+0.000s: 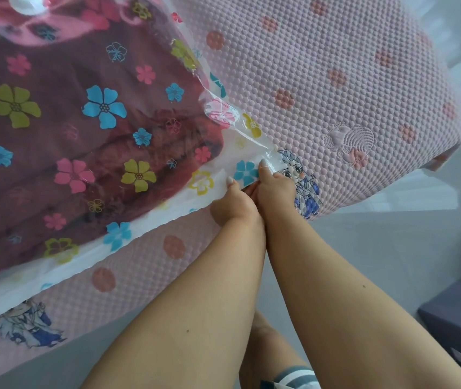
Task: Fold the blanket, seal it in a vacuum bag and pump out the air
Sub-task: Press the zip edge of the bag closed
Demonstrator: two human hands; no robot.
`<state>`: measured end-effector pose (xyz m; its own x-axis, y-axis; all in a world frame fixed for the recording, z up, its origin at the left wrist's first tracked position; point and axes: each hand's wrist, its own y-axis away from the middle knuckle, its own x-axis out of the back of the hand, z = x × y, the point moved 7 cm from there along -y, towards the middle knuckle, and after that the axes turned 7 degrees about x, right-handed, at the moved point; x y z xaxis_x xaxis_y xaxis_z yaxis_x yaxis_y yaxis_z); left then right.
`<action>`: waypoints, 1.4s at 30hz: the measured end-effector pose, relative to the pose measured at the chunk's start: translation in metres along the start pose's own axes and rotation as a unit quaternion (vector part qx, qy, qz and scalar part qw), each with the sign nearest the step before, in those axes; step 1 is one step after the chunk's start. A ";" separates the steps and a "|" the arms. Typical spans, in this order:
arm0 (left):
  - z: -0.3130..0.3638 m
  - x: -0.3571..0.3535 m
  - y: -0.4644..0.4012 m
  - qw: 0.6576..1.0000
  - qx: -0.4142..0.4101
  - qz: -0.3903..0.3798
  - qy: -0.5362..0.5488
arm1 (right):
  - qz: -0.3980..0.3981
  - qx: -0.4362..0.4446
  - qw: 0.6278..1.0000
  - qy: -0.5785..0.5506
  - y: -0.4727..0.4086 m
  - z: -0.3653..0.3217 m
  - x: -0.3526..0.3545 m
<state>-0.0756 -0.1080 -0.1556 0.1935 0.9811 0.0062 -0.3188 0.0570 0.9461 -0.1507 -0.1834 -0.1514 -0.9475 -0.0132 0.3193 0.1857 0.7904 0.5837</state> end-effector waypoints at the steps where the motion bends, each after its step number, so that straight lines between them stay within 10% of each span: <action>1: 0.000 -0.003 0.003 1.000 0.003 -0.023 0.019 | -0.004 -0.002 1.000 -0.005 0.000 0.001 0.000; 19: -0.006 -0.012 -0.022 0.996 -0.013 -0.018 -0.088 | -0.021 -0.066 0.997 0.019 -0.021 0.010 -0.004; 30: 0.000 -0.002 -0.009 0.989 0.084 -0.119 0.021 | -0.008 -0.080 0.997 -0.019 -0.009 0.009 -0.007; 42: 0.087 0.162 -0.044 0.998 0.043 0.033 0.029 | -0.068 -0.129 0.988 -0.051 0.075 0.032 -0.073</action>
<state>0.0501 0.0322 -0.1677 0.1190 0.9915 0.0526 -0.2485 -0.0215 0.9684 -0.0761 -0.1038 -0.1548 -0.9871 -0.0359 0.1561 0.1030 0.6036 0.7906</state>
